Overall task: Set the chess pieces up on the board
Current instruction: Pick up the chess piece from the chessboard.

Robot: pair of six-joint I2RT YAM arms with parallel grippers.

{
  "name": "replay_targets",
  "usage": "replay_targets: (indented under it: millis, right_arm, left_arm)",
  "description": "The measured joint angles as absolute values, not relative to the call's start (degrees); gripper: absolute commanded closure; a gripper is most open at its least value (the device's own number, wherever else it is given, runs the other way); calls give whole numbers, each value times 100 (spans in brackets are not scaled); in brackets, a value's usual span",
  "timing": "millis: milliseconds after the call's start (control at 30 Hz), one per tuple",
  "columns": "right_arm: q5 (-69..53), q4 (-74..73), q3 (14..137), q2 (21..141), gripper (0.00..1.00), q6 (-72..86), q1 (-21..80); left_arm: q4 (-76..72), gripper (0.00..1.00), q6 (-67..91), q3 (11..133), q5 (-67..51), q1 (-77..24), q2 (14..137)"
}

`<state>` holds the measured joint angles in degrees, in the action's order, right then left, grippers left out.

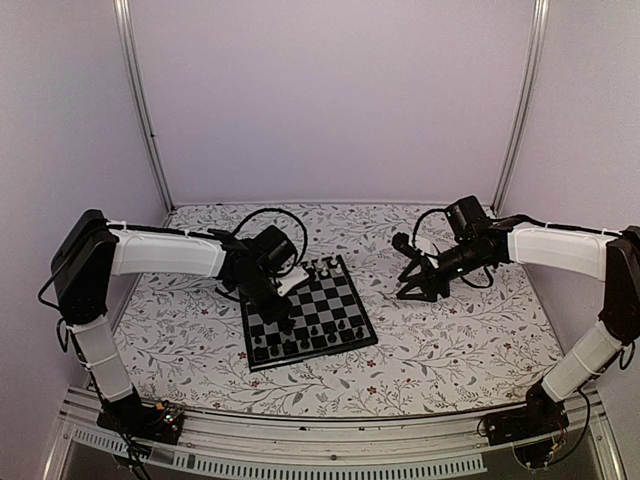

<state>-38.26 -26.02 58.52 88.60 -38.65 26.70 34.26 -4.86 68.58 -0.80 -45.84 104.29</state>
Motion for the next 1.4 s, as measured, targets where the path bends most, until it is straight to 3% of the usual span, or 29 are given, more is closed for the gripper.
replay_targets:
  millis: [567,1400]
  right_arm:
    - [-3826,-2628,5852,8860,48,-3868,2670]
    - [-3837,-2663,5852,8947,48,-3865,2670]
  left_arm:
    - [3459,98,-429,6849,-187,-4453,10431]
    - [3798,100,-134,6451,-478,-4372,9780]
